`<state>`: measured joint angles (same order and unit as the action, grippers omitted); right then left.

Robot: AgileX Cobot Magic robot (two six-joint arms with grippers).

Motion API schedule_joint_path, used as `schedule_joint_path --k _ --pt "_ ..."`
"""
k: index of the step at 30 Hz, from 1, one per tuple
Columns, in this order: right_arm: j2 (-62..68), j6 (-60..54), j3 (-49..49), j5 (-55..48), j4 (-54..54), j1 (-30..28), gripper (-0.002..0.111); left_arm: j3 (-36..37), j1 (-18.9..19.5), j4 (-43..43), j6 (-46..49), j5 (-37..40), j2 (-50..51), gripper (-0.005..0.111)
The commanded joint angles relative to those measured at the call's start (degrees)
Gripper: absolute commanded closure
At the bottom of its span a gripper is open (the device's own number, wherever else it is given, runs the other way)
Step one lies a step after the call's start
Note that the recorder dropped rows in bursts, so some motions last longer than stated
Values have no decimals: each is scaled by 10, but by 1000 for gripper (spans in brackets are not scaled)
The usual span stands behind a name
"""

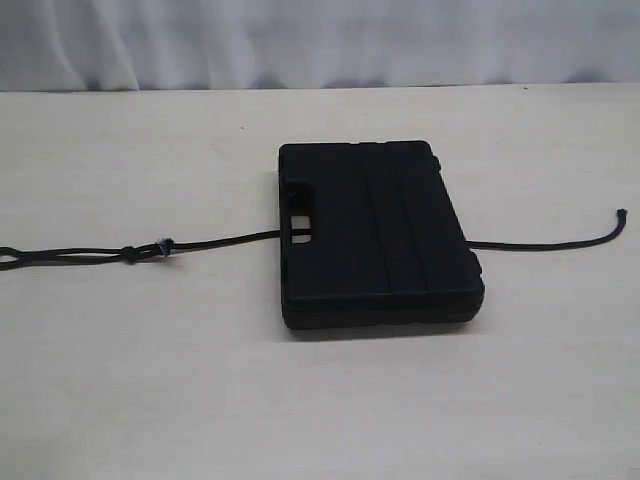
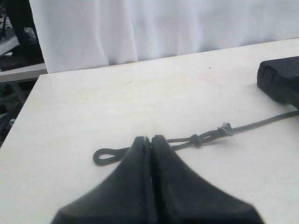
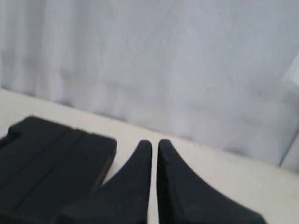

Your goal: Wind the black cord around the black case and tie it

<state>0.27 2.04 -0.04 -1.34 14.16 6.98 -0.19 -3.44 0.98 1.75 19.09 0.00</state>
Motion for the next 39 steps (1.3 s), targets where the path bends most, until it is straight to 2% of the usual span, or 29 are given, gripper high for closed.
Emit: schedule_joint_path --k 1,5,7,9,12,13,15,17,19,21,24,26,28,30,31,33,34,36,38,39 --pt "-3 12 0 202 -5 -2 104 2 -5 0 -1 -6 0 107" --pt "-3 149 0 442 -28 -2 104 2 -5 0 -1 -6 0 107" --pt "-3 209 0 492 -39 -2 104 2 -5 0 -1 -6 0 107" --pt "-3 265 -37 449 -35 -2 104 2 -5 0 -1 -6 0 107" --pt "-3 322 -137 235 50 -2 104 2 -5 0 -1 -6 0 107" --pt "-1 366 -184 171 113 -2 102 2 -5 0 -1 -6 0 107" --pt "20 441 -241 82 187 -2 94 2 -5 0 -1 -6 0 107" --pt "53 499 -303 13 262 -2 82 2 -5 0 -1 -6 0 107" --pt "91 477 -355 -49 281 -2 67 2 -5 0 -1 -6 0 107" --pt "135 396 -401 -108 263 -2 57 2 -5 0 -1 -6 0 107" --pt "215 282 -476 -256 186 -2 56 2 -5 0 -1 -6 0 107" --pt "277 248 -527 -369 146 -2 56 2 -5 0 -1 -6 0 107" --pt "347 222 -578 -438 93 -2 56 2 -5 0 -1 -6 0 107" --pt "437 106 -655 -469 -53 -2 56 2 -5 0 -1 -6 0 107" --pt "484 -38 -698 -485 -215 -2 58 2 -5 0 -1 -6 0 107" --pt "544 -162 -749 -529 -405 -2 65 2 -5 0 -1 -6 0 107" --pt "567 -184 -768 -552 -433 -2 67 2 -5 0 -1 -6 0 107" --pt "631 -187 -818 -606 -401 -2 68 2 -5 0 -1 -6 0 107" --pt "676 -174 -836 -582 -326 27 68 2 -5 0 -1 -6 0 107" --pt "704 -139 -842 -549 -241 70 68 2 -5 0 -1 -6 0 107"
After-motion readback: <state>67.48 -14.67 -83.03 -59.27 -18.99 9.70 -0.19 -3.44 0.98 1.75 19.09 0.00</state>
